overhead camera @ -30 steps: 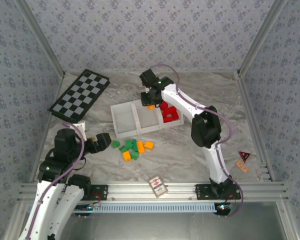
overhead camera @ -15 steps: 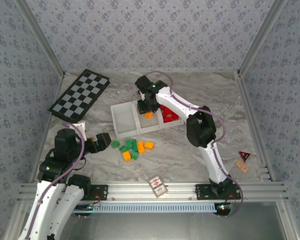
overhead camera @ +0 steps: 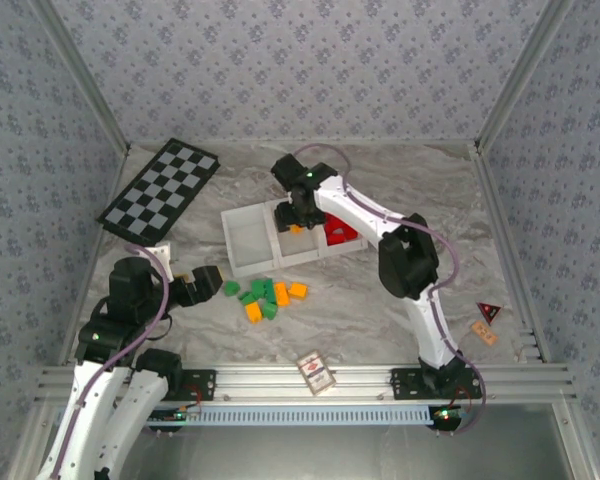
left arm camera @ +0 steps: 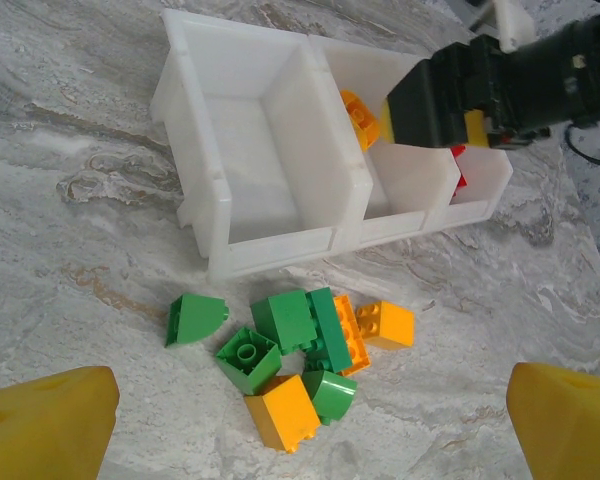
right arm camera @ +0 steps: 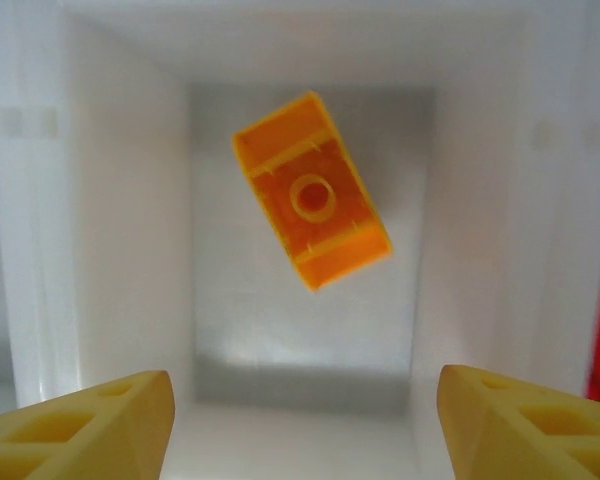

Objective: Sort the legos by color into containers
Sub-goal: Place the lego in the container, then pick up the lego from the bottom-center of the table.

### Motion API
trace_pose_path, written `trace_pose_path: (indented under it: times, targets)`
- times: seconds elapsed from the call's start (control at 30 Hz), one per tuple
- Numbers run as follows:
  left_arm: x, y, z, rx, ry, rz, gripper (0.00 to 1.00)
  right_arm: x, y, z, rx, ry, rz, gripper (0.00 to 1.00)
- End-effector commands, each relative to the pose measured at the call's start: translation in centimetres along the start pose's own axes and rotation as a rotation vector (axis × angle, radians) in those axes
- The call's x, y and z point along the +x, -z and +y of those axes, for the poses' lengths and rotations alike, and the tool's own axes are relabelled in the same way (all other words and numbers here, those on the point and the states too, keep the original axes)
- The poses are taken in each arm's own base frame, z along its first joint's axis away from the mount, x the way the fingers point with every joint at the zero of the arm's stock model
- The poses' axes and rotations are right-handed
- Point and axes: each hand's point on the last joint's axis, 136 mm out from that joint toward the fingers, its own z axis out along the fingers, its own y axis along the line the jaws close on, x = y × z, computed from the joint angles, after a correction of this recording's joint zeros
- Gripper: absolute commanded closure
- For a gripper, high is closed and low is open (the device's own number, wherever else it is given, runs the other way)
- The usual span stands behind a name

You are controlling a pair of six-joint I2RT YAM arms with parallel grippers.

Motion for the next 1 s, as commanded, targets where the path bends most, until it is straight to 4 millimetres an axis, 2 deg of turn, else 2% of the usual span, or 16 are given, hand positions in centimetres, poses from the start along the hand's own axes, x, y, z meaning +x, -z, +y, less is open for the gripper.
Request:
trace_pose_path:
  times: [0.0, 0.13, 0.23, 0.37, 0.47, 0.8, 0.97]
  targets:
    - [-0.4, 0.2, -0.3, 0.011, -0.022, -0.021, 0.00, 0.3, 4.2, -0.1, 0.010, -0.111, -0.104, 0.24]
    - [-0.4, 0.1, -0.3, 0.013, -0.021, -0.020, 0.00, 3.0, 5.6, 0.2, 0.010, -0.201, -0.145, 0.19]
    - [-0.4, 0.1, -0.4, 0.018, -0.022, -0.020, 0.00, 5.2, 5.8, 0.6, 0.011, -0.268, -0.168, 0.15]
    - [-0.4, 0.1, -0.5, 0.021, -0.023, -0.021, 0.00, 8.0, 5.2, 1.3, 0.011, -0.351, -0.184, 0.13]
    - [-0.4, 0.2, -0.5, 0.024, -0.024, -0.021, 0.00, 9.4, 4.3, 1.7, 0.035, -0.377, -0.187, 0.11]
    - [-0.3, 0.3, -0.7, 0.034, -0.026, -0.023, 0.00, 11.7, 0.2, 3.6, 0.102, -0.437, -0.141, 0.17]
    - [-0.3, 0.2, -0.7, 0.034, -0.026, -0.021, 0.00, 12.6, -1.2, 3.6, 0.140, -0.459, -0.127, 0.22]
